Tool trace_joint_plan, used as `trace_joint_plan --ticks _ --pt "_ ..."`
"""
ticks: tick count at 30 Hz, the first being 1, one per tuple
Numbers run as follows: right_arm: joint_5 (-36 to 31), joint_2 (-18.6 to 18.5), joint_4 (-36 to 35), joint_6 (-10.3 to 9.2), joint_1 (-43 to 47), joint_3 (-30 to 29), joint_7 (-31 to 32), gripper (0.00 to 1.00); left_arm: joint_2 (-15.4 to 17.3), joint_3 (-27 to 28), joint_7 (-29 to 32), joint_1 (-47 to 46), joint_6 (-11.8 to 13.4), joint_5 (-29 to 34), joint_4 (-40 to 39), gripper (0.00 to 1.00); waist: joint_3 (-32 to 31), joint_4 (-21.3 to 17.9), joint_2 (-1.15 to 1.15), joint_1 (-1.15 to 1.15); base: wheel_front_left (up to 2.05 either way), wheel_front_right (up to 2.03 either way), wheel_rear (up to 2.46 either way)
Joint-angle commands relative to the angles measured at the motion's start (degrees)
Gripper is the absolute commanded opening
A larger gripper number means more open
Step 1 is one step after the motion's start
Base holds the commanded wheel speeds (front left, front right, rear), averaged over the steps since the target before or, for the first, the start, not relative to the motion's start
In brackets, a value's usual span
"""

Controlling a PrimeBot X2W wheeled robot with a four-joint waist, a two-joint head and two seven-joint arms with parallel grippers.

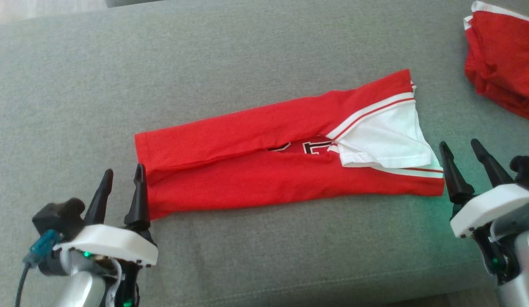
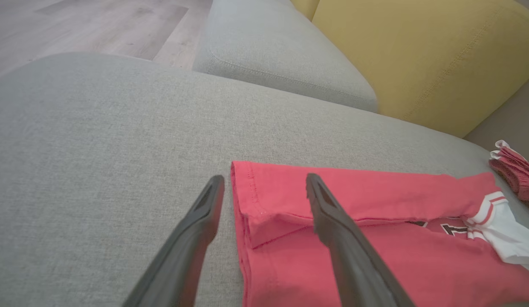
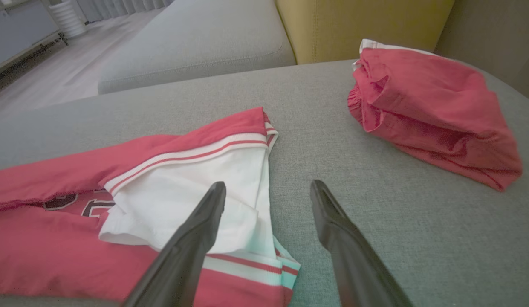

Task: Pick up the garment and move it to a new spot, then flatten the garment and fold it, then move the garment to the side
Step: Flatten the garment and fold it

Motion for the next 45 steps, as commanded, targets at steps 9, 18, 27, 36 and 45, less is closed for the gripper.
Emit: trace_joint_plan --ticks 9,18,27,36,45 --pt "-4.49 1.57 4.14 -0.05 -8.46 -1.83 9.90 1.00 -0.72 0.79 -2.59 -1.44 1.21 3.29 -2.88 1.00 0.15 3.20 0.00 0.00 0.00 0.00 0.00" --pt "-5.58 1.45 12.12 -0.05 -13.67 -3.95 19.08 1.00 -2.05 -0.20 -3.22 -2.54 1.07 3.77 -2.91 1.00 1.81 6.80 0.00 0.00 0.00 0.00 0.00" --pt "-2.81 2.80 17.61 -0.05 -14.48 -4.71 23.83 1.00 -2.70 -0.24 -3.78 -2.78 0.63 3.62 -1.68 1.00 1.64 8.69 0.00 0.00 0.00 0.00 0.00" --pt "1.16 2.80 17.70 -0.05 -13.77 0.06 22.76 0.00 -2.40 -0.13 -3.96 -2.28 0.82 3.71 -1.59 1.00 0.25 8.29 0.00 0.00 0.00 0.00 0.00" --pt "1.30 0.23 16.30 -0.05 -15.07 -0.61 17.98 0.00 -1.55 -0.08 -3.44 -1.76 1.67 4.06 -3.05 1.00 -1.02 5.35 0.00 0.00 0.00 0.00 0.00"
